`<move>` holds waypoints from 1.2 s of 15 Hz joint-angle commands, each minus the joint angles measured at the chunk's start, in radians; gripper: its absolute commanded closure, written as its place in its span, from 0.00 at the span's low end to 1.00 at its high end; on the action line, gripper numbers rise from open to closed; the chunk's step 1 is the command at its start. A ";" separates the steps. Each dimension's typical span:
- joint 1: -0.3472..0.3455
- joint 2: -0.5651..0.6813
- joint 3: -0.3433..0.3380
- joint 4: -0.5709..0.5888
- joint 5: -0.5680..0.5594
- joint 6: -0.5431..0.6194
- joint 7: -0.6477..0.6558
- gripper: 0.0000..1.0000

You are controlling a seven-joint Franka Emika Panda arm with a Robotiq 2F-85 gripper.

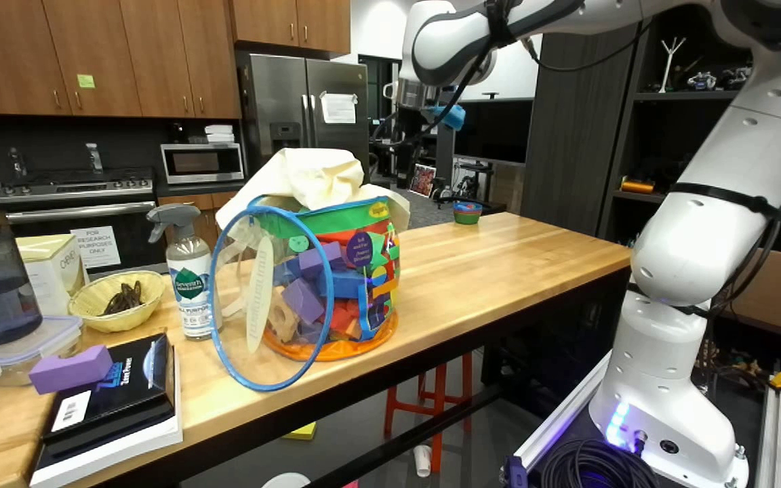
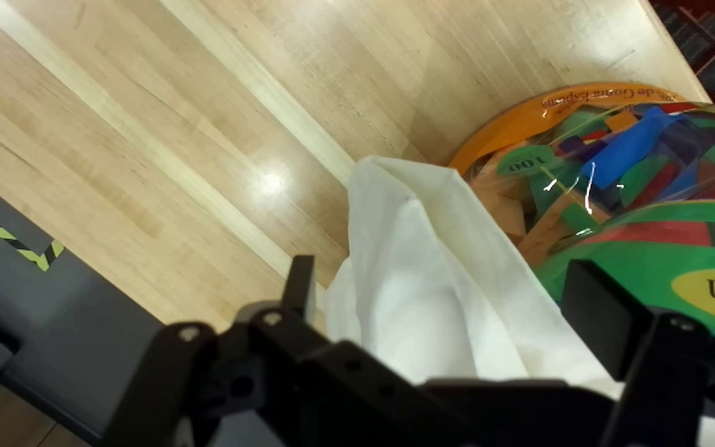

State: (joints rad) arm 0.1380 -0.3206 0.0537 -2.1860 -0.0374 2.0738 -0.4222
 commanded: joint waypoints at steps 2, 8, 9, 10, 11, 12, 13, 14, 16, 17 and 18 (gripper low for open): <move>0.003 0.000 -0.003 -0.001 0.000 0.009 0.008 0.00; -0.002 -0.011 -0.002 -0.023 0.002 0.058 0.049 0.00; -0.004 -0.014 -0.001 -0.029 0.001 0.078 0.065 0.00; -0.007 -0.016 0.001 -0.037 -0.001 0.101 0.085 0.00; -0.007 -0.017 0.001 -0.045 0.000 0.119 0.100 0.00; -0.006 -0.017 0.001 -0.051 0.003 0.131 0.110 0.00; -0.005 -0.018 0.002 -0.059 0.002 0.141 0.117 0.00; -0.005 -0.018 0.002 -0.066 0.002 0.148 0.124 0.00; -0.003 -0.023 0.001 -0.080 0.008 0.157 0.131 0.00; -0.003 -0.025 0.001 -0.086 0.008 0.160 0.137 0.00; -0.001 -0.028 0.000 -0.091 0.014 0.163 0.138 0.00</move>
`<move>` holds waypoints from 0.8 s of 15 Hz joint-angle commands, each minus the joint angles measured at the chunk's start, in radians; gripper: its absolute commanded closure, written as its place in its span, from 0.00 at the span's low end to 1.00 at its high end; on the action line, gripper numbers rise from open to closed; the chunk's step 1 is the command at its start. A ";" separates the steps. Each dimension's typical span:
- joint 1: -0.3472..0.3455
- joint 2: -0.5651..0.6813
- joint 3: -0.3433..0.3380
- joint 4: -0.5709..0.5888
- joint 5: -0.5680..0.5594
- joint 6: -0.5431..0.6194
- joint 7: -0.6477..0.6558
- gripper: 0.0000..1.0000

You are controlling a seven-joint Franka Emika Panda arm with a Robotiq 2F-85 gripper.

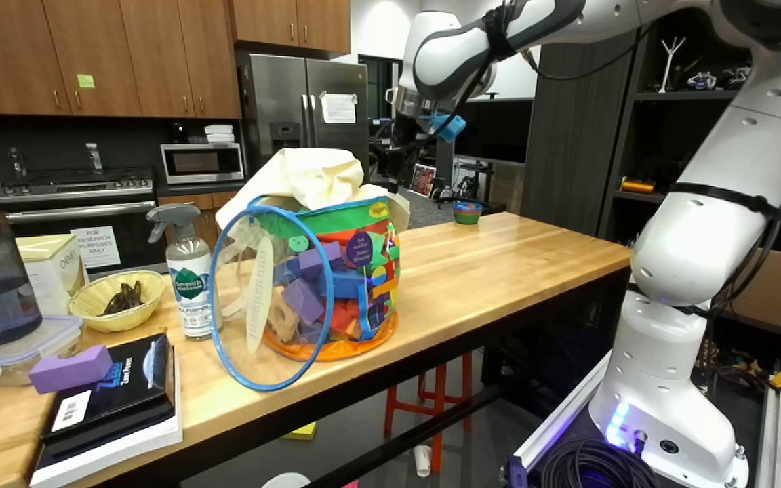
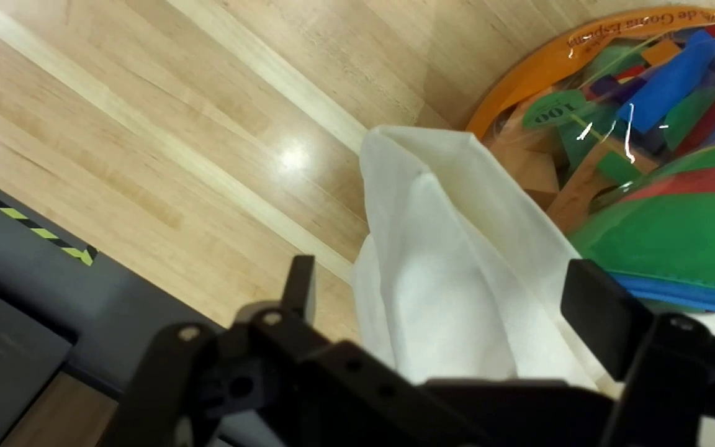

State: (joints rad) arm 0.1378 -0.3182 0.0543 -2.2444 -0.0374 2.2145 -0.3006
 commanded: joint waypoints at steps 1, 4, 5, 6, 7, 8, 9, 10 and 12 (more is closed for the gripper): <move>-0.001 -0.029 -0.003 -0.035 0.015 0.025 0.015 0.00; 0.002 -0.033 -0.006 -0.041 0.023 0.034 0.014 0.00; 0.004 -0.037 -0.008 -0.046 0.029 0.037 0.007 0.00; 0.008 -0.041 -0.010 -0.051 0.036 0.038 -0.001 0.00; 0.009 -0.047 -0.010 -0.055 0.040 0.037 -0.003 0.00; 0.007 -0.053 -0.007 -0.063 0.041 0.046 0.006 0.00; -0.001 -0.058 -0.001 -0.072 0.027 0.069 0.029 0.00; -0.006 -0.061 0.003 -0.080 0.017 0.089 0.045 0.00; -0.003 -0.069 0.002 -0.095 0.020 0.113 0.051 0.00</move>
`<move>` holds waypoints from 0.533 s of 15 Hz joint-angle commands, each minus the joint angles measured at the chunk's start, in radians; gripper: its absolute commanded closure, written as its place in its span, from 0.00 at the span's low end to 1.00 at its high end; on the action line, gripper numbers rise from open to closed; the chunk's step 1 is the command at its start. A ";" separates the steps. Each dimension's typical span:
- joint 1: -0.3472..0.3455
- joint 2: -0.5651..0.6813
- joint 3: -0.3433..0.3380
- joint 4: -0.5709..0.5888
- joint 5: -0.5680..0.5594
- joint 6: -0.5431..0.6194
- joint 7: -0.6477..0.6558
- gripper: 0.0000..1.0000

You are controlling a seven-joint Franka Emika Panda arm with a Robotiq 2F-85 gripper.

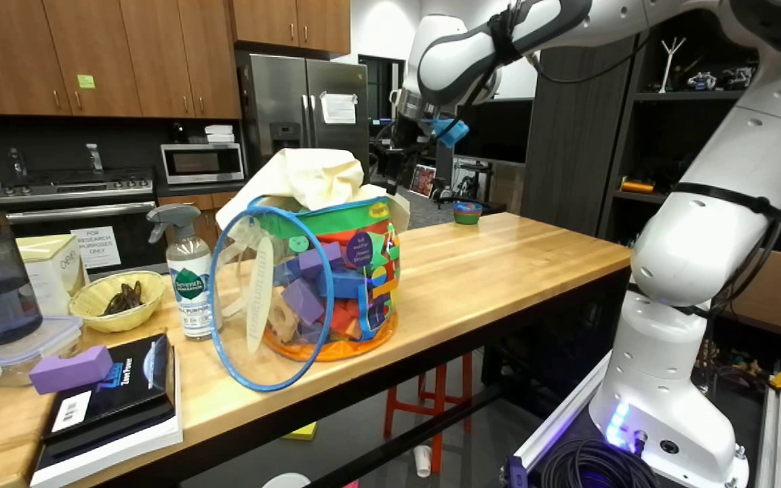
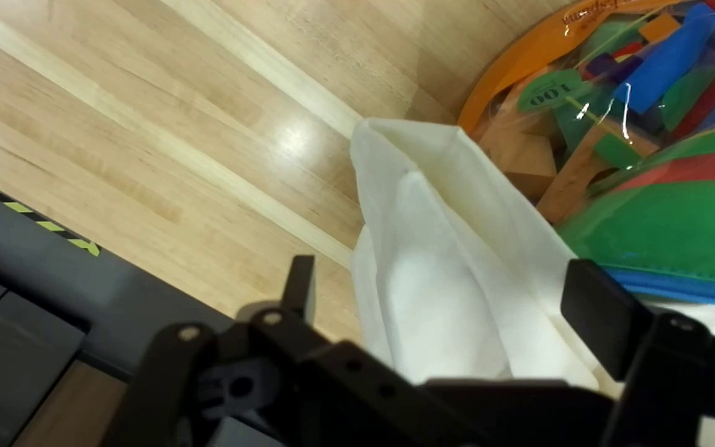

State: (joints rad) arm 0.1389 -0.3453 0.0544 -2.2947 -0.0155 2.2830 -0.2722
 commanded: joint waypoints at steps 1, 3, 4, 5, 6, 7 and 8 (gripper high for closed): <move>-0.005 -0.044 0.003 -0.050 -0.003 0.054 0.030 0.00; -0.003 -0.050 0.003 -0.064 -0.002 0.073 0.036 0.00; -0.003 -0.053 0.004 -0.070 -0.003 0.076 0.037 0.00; -0.002 -0.057 0.004 -0.076 -0.003 0.070 0.036 0.00; -0.002 -0.060 0.004 -0.079 -0.004 0.059 0.037 0.00; -0.001 -0.068 0.005 -0.088 -0.003 0.051 0.039 0.00; -0.002 -0.076 0.006 -0.096 -0.004 0.045 0.043 0.00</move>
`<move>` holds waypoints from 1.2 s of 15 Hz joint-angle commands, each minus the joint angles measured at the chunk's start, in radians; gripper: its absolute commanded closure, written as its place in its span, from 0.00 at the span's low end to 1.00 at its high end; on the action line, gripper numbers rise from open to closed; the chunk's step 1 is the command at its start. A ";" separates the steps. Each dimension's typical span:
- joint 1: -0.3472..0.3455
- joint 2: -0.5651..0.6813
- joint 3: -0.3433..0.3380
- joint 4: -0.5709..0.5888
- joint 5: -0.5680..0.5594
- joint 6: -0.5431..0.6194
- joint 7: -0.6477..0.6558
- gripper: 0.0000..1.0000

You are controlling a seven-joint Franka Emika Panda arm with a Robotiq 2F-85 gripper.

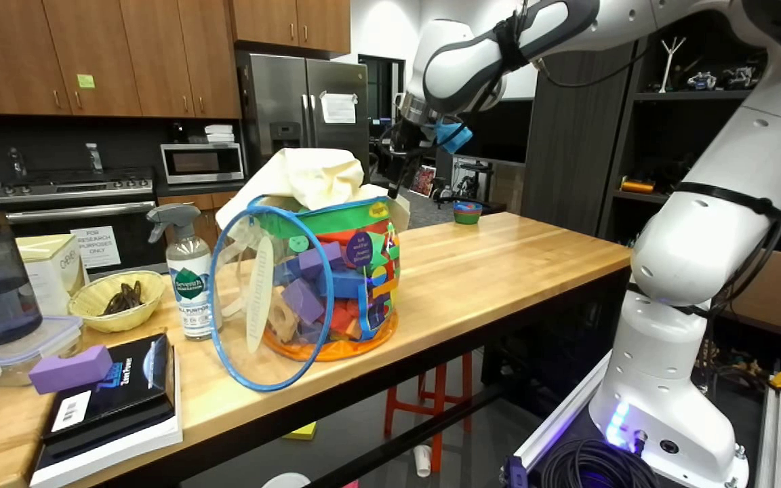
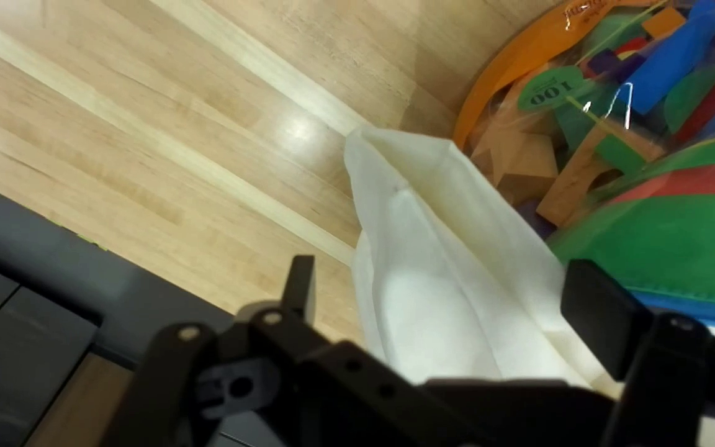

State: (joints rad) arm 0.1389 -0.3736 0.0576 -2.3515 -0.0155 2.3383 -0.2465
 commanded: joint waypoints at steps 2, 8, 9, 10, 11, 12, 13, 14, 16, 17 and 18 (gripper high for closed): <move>0.000 -0.063 0.003 -0.054 -0.001 -0.030 0.022 0.00; -0.011 -0.089 0.011 -0.092 -0.025 -0.011 0.040 0.00; -0.022 -0.084 0.018 -0.098 -0.050 0.023 0.058 0.00; -0.027 -0.084 0.021 -0.104 -0.067 0.044 0.068 0.00; -0.031 -0.078 0.025 -0.107 -0.085 0.070 0.083 0.00; -0.036 -0.075 0.028 -0.114 -0.102 0.096 0.096 0.00; -0.039 -0.072 0.032 -0.119 -0.117 0.119 0.110 0.00; -0.040 -0.067 0.034 -0.124 -0.126 0.142 0.122 0.00; -0.031 -0.056 0.034 -0.127 -0.123 0.161 0.123 0.00; -0.024 -0.053 0.032 -0.130 -0.116 0.167 0.116 0.00; -0.015 -0.050 0.030 -0.132 -0.104 0.165 0.105 0.00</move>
State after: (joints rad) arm 0.1161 -0.4311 0.0851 -2.4750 -0.1268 2.4784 -0.1429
